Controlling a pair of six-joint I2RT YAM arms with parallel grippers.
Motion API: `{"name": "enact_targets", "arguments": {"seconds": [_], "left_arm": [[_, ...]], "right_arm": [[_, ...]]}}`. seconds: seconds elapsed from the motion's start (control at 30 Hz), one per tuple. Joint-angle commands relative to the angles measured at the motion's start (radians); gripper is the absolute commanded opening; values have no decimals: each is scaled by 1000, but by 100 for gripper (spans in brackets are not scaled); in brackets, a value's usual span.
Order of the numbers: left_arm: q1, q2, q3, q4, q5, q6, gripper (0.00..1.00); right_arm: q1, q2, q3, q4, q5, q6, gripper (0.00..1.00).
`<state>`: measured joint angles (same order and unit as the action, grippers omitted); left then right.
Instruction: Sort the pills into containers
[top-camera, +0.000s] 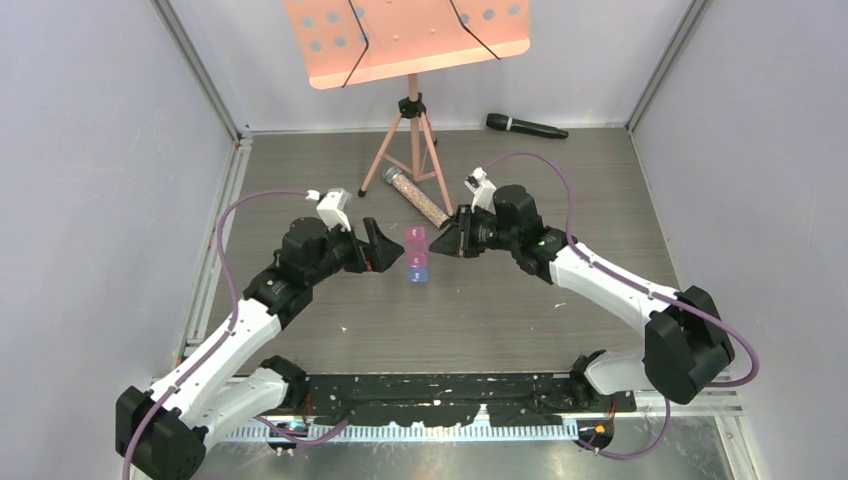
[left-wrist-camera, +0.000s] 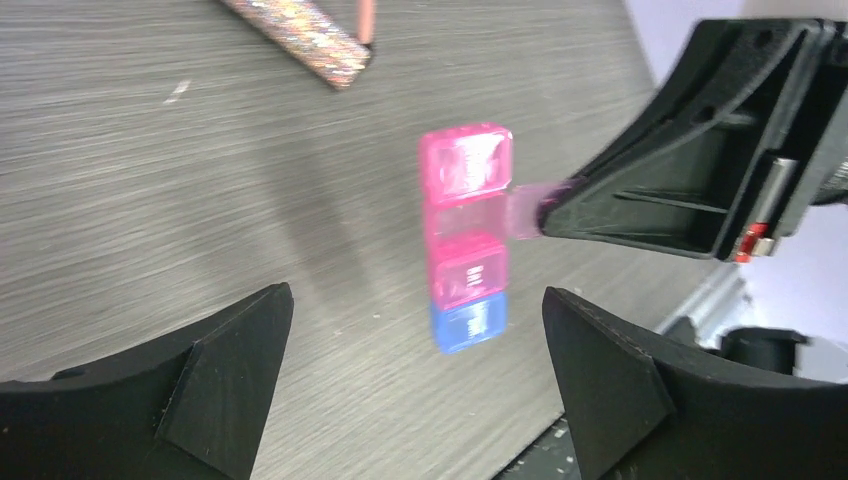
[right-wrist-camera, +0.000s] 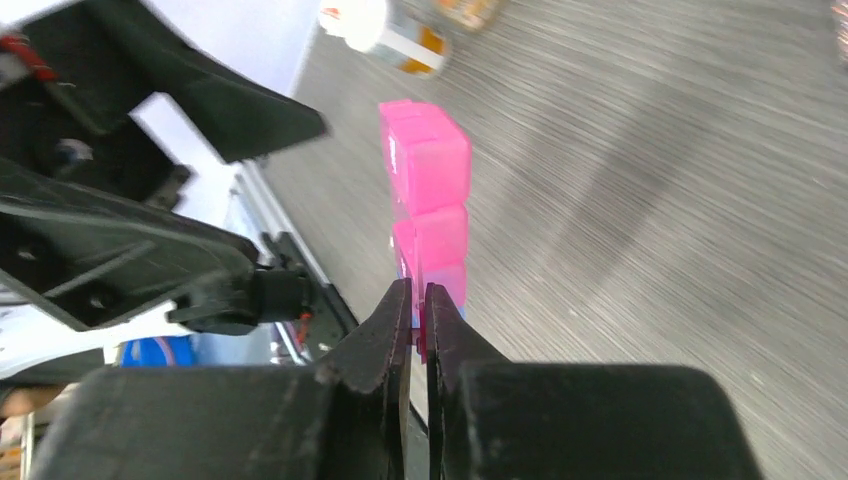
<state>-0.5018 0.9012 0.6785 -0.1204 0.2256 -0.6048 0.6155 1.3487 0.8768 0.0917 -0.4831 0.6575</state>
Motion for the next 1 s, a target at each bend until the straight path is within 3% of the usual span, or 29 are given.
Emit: {"name": "enact_targets", "arguments": {"seconds": [0.0, 0.17, 0.37, 0.67, 0.8, 0.87, 0.97], "left_arm": [[2, -18, 60, -137, -204, 102, 99], [2, -2, 85, -226, -277, 137, 99], [2, -21, 57, -206, -269, 127, 99], [2, -24, 88, -238, -290, 134, 99], [2, -29, 125, -280, -354, 146, 99], [2, -32, 141, -308, -408, 148, 99], [3, -29, 169, -357, -517, 124, 99]], "right_arm": [[-36, 9, 55, -321, 77, -179, 5], [-56, 82, 56, -439, 54, -287, 5], [-77, 164, 68, -510, 68, -352, 6], [-79, 173, 108, -558, 200, -352, 38], [-77, 118, 117, -555, 261, -363, 75], [-77, 81, 131, -554, 306, -371, 81], [-74, 55, 180, -555, 358, -367, 81]]}}
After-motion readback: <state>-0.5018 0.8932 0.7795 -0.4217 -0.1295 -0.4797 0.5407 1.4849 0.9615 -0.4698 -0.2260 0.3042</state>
